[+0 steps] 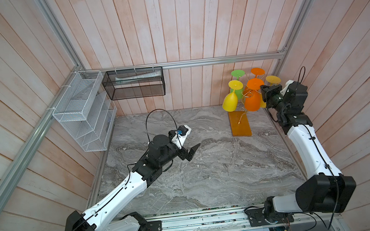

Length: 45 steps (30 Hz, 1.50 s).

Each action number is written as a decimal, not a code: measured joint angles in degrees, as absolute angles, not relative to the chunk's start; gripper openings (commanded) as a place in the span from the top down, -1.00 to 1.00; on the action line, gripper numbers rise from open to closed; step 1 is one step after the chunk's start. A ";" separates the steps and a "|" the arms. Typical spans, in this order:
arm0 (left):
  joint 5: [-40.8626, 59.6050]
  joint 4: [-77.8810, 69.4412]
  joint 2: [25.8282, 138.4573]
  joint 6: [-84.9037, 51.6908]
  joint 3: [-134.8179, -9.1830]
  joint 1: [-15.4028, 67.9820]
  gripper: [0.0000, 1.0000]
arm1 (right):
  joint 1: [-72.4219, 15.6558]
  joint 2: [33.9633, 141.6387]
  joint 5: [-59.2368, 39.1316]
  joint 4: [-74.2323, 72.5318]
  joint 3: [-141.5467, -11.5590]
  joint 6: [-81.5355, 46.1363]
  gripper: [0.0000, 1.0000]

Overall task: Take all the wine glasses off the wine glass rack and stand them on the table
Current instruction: 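Slide the orange glass off the rack arm with the right gripper, then carry the orange glass toward the left gripper while the left arm reaches toward it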

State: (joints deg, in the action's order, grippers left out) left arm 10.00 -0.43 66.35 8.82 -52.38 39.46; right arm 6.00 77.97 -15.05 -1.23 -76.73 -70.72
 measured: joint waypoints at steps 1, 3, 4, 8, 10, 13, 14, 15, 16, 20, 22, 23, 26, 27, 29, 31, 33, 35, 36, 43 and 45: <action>10.00 -0.45 66.35 8.82 -52.38 39.44 -1.00 | 6.07 77.21 -15.05 -1.10 -76.09 -70.61 1.00; 10.00 -0.43 66.37 8.82 -52.38 39.46 -1.00 | 6.22 75.88 -15.00 -0.75 -75.09 -70.32 1.00; 10.00 -0.45 66.39 8.82 -52.38 39.46 -1.00 | 6.31 75.20 -15.00 -0.34 -74.67 -70.22 1.00; 10.00 -0.45 66.54 8.82 -52.38 39.44 -1.00 | 6.42 72.31 -15.03 1.06 -73.49 -69.34 1.00; 10.00 -0.45 66.65 8.82 -52.38 39.44 -1.00 | 6.42 70.43 -15.03 1.61 -72.60 -68.77 1.00; 10.00 -0.43 66.76 8.82 -52.38 39.46 -1.00 | 6.42 66.78 -15.05 3.09 -70.72 -67.85 1.00; 9.98 -0.43 66.76 8.82 -52.38 39.44 -1.00 | 6.42 65.63 -15.05 3.60 -70.15 -67.57 1.00; 9.98 -0.45 66.76 8.82 -52.38 39.44 -1.00 | 6.42 64.45 -15.07 4.25 -69.58 -67.29 1.00; 9.98 -0.43 66.76 8.82 -52.38 39.46 -1.00 | 6.42 63.33 -15.09 4.78 -68.99 -67.07 1.00; 9.96 -0.43 66.78 8.84 -52.38 39.46 -1.00 | 6.20 58.98 -15.11 7.51 -66.50 -65.84 1.00; 9.89 -0.43 66.81 8.86 -52.38 39.46 -1.00 | 5.50 57.30 -15.05 9.10 -65.69 -65.19 1.00; 9.74 -0.43 66.83 8.86 -52.38 39.46 -1.00 | 4.64 56.40 -14.85 10.11 -65.34 -64.66 1.00; 8.99 -0.43 66.87 8.91 -52.38 39.46 -1.00 | 0.80 54.19 -13.37 12.56 -64.60 -63.02 1.00; 8.73 -0.45 66.87 8.95 -52.38 39.46 -1.00 | -1.41 53.39 -12.47 13.58 -64.29 -62.39 1.00; 8.38 -0.47 66.96 9.02 -52.38 39.44 -1.00 | -5.54 52.29 -10.63 14.44 -63.42 -61.21 1.00; 8.14 -0.47 67.11 9.02 -52.38 39.46 -1.00 | -10.00 51.79 -8.97 15.03 -62.41 -60.25 1.00; 7.79 -0.43 67.31 9.04 -52.38 39.46 -1.00 | -14.28 51.86 -7.11 15.49 -61.32 -59.40 1.00; 7.07 -0.30 67.44 9.10 -52.38 39.44 -1.00 | -19.11 52.31 -5.13 15.73 -60.23 -58.06 1.00; 6.81 -0.10 67.44 9.28 -52.42 39.46 -1.00 | -20.56 52.56 -4.34 15.92 -59.99 -57.41 1.00; 3.88 5.37 67.46 11.68 -57.69 39.44 -1.00 | -26.83 56.47 -2.90 16.27 -59.77 -51.07 1.00; 2.98 7.03 67.46 12.53 -60.66 39.46 -1.00 | -27.38 58.04 -3.11 16.29 -59.83 -49.56 1.00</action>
State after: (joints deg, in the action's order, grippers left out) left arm 2.98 7.03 67.46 12.53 -60.66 39.46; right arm -27.38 58.04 -3.11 16.29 -59.83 -49.56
